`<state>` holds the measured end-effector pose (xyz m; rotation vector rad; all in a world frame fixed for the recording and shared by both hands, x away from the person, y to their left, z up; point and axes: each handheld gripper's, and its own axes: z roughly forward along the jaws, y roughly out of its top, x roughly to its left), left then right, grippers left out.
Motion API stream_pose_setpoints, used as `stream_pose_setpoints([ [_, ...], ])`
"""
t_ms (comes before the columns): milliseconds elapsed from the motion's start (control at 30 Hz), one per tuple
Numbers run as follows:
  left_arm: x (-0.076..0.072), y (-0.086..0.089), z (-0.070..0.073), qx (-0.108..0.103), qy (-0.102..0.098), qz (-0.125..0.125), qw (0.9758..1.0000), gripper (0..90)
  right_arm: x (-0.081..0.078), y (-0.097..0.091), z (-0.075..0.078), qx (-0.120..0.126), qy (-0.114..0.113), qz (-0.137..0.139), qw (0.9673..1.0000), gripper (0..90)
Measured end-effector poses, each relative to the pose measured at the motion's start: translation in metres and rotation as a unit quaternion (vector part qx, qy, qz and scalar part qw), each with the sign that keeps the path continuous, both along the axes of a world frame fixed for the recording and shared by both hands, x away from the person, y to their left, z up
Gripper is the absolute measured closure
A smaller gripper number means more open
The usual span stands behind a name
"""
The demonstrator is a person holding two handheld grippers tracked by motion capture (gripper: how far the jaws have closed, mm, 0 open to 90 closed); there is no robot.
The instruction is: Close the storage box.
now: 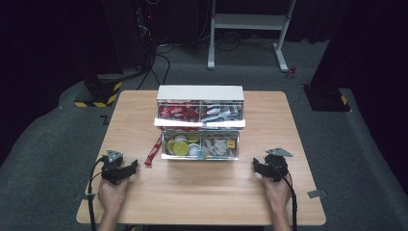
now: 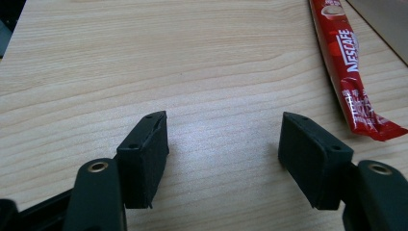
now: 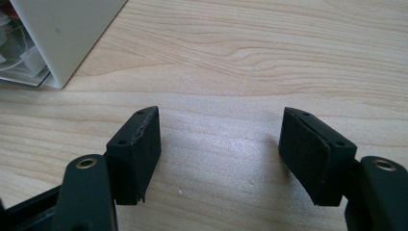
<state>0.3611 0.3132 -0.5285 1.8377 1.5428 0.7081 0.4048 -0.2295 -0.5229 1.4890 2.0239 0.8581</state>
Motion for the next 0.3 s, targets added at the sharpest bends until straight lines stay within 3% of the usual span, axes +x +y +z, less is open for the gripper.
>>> stream_pose_setpoints([
  [300,0.0000,-0.0002,0.0000,0.000,0.000,-0.001,1.0000,34.3,-0.0025,0.0001,-0.0002,-0.001,-0.002,0.004,1.0000,31.2],
])
